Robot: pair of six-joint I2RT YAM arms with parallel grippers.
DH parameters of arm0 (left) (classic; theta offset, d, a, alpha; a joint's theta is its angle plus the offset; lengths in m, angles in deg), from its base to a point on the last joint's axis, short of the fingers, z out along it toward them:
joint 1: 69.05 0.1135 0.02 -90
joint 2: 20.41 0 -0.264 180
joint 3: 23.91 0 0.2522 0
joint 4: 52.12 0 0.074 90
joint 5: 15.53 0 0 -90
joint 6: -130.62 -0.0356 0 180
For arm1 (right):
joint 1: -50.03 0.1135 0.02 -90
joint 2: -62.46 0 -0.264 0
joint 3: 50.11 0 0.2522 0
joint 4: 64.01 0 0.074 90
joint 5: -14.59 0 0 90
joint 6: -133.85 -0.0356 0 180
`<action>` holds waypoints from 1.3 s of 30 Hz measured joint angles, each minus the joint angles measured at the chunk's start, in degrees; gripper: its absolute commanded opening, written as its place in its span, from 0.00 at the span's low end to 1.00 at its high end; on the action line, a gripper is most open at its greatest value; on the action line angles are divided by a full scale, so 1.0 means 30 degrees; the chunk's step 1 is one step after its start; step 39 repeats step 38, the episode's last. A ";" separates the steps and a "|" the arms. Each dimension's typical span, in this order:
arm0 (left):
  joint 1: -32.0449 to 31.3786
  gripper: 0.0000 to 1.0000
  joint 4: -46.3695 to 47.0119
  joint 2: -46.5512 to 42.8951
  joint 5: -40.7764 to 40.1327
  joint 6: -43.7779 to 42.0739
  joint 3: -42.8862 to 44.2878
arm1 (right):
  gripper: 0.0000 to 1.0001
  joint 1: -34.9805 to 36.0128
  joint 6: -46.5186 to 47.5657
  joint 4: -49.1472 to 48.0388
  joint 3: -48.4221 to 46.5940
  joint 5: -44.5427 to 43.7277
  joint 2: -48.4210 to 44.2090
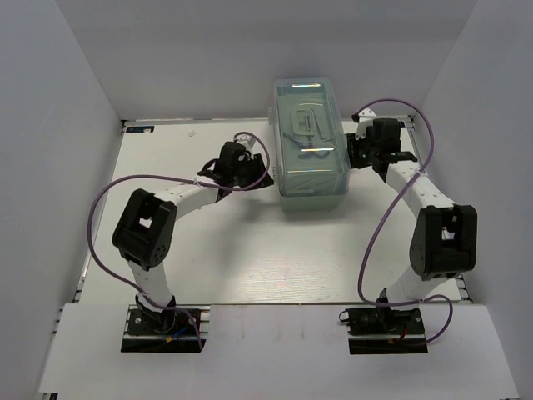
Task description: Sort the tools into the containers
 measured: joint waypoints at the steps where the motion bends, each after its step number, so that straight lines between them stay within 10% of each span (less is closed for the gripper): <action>1: 0.0044 0.52 -0.0138 -0.0408 -0.0306 0.0022 -0.0124 | 0.34 0.0029 -0.0109 0.0080 0.0707 0.0153 -0.0641; 10: 0.0117 0.54 -0.1421 -0.3279 -0.1858 -0.0284 -0.0175 | 0.34 0.0393 -0.0437 0.0393 0.1625 0.0401 -0.1851; 12: 0.0117 0.76 -0.1996 -0.4233 -0.2142 -0.0976 -0.0277 | 0.39 0.0452 -0.0401 0.0750 0.1632 0.0036 -0.2040; 15: 0.0117 1.00 -0.3257 -0.6178 -0.2499 -0.2892 -0.0590 | 0.54 0.0532 -0.0393 0.2164 0.2120 -0.0678 -0.3432; 18: 0.0117 1.00 -0.4503 -0.9041 -0.3067 -0.5209 -0.1282 | 0.91 0.0546 -0.0277 0.3381 0.3322 -0.1326 -0.6127; 27: 0.0117 1.00 -0.5508 -1.7121 -0.6229 -0.9107 -0.5537 | 0.91 0.0692 -0.1107 0.3417 1.1103 -0.3461 -1.4032; 39: 0.0117 1.00 -0.5829 -1.9883 -0.8757 -1.0120 -0.8123 | 0.91 0.0634 -0.2448 0.3803 1.3493 -0.3424 -1.7551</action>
